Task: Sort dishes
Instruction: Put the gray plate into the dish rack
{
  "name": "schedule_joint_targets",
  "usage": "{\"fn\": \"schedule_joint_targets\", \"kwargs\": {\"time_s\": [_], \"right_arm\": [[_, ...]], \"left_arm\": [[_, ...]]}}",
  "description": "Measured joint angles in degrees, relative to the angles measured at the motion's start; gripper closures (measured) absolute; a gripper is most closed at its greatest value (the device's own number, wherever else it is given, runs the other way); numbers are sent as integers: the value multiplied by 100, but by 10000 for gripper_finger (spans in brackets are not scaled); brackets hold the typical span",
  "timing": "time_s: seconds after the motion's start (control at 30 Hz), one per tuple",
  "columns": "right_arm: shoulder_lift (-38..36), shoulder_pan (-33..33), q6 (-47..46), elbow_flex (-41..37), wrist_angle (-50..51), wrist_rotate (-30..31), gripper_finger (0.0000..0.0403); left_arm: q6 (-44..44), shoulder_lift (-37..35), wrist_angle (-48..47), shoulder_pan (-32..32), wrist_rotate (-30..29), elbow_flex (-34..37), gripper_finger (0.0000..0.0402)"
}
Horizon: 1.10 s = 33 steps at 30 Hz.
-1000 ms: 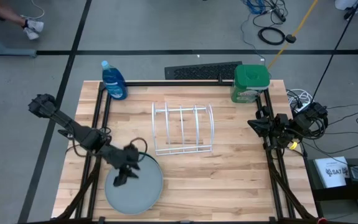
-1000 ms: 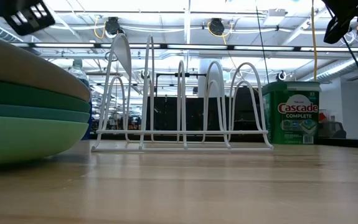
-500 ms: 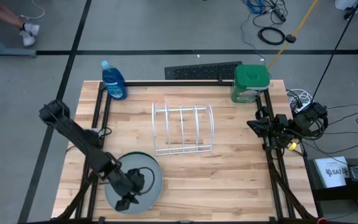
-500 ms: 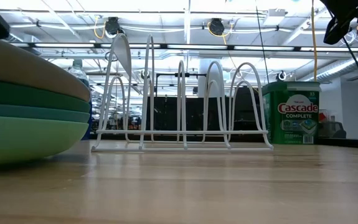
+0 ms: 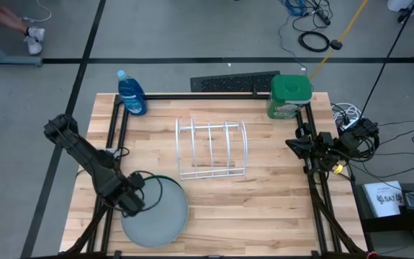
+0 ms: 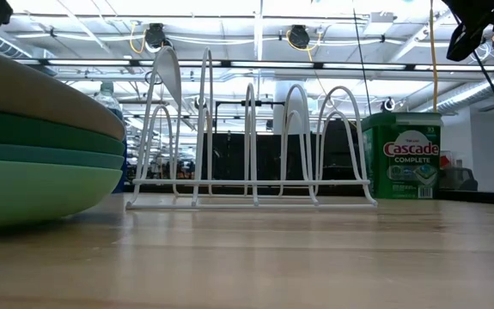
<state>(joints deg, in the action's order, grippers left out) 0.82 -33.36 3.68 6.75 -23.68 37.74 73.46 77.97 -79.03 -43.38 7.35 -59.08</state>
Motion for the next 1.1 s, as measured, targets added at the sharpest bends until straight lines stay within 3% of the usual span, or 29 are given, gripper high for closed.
{"fn": "schedule_joint_targets", "kwargs": {"time_s": [0.2,0.47,1.1], "right_arm": [[0,0,0,1,4,0,392],[0,2,0,1,32,0,392],[1,0,0,1,37,-1,392]], "left_arm": [[330,-155,385,0,27,268,229],[574,-150,1357,-133,712,946,229],[708,-194,1807,-256,466,1011,229]]}}
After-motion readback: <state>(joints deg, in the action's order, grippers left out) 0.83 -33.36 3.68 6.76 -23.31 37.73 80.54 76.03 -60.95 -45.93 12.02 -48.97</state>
